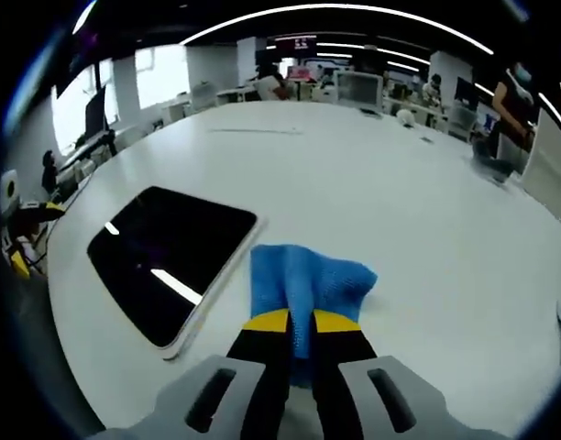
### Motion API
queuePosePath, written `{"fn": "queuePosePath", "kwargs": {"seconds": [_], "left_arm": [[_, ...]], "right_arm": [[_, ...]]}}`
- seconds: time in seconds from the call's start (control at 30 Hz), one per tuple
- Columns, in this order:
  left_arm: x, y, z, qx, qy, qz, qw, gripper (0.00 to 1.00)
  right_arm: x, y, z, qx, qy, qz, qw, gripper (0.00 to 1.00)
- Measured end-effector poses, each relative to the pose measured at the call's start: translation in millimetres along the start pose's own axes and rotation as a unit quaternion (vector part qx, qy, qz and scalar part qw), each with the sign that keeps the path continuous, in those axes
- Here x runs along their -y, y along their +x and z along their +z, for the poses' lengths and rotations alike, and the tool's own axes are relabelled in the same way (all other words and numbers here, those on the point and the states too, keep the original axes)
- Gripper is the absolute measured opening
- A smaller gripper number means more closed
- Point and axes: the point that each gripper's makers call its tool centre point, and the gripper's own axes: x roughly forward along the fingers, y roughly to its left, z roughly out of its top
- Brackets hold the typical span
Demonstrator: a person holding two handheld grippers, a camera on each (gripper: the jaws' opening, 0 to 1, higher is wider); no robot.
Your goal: Wipe the mirror surface with the cleaning cloth until all visible marks leave the cleaned area.
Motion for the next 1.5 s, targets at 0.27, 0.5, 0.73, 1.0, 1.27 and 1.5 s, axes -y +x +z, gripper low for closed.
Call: {"fn": "queuePosePath", "kwargs": {"seconds": [0.27,0.5,0.73,1.0,1.27,1.5], "left_arm": [[-0.5,-0.3,1.8,0.005,-0.005,0.001,1.0,0.99],[-1.1,-0.2,1.4,0.004,-0.004,0.002,1.0,0.99],[-2.5,-0.6,1.7,0.004,0.0,0.007,1.0,0.99],[-2.5,-1.5,2.6,0.005,0.0,0.008,1.0,0.99],[-2.9,-1.8,2.5,0.006,0.001,0.009,0.9999,0.99],[-3.5,-2.3,4.2,0.01,0.005,0.012,0.9999,0.99]], "right_arm": [[4.9,-8.9,7.4,-0.01,0.039,0.003,0.9992,0.03],[14.3,-20.2,21.4,-0.008,0.064,-0.003,0.9979,0.03],[20.4,-31.2,34.7,-0.003,0.07,-0.006,0.9975,0.03],[26.6,-33.8,40.2,0.002,0.072,-0.01,0.9973,0.03],[26.9,-33.1,38.7,-0.003,0.077,-0.01,0.9969,0.03],[27.7,-31.8,37.2,-0.007,0.08,-0.012,0.9967,0.03]]}}
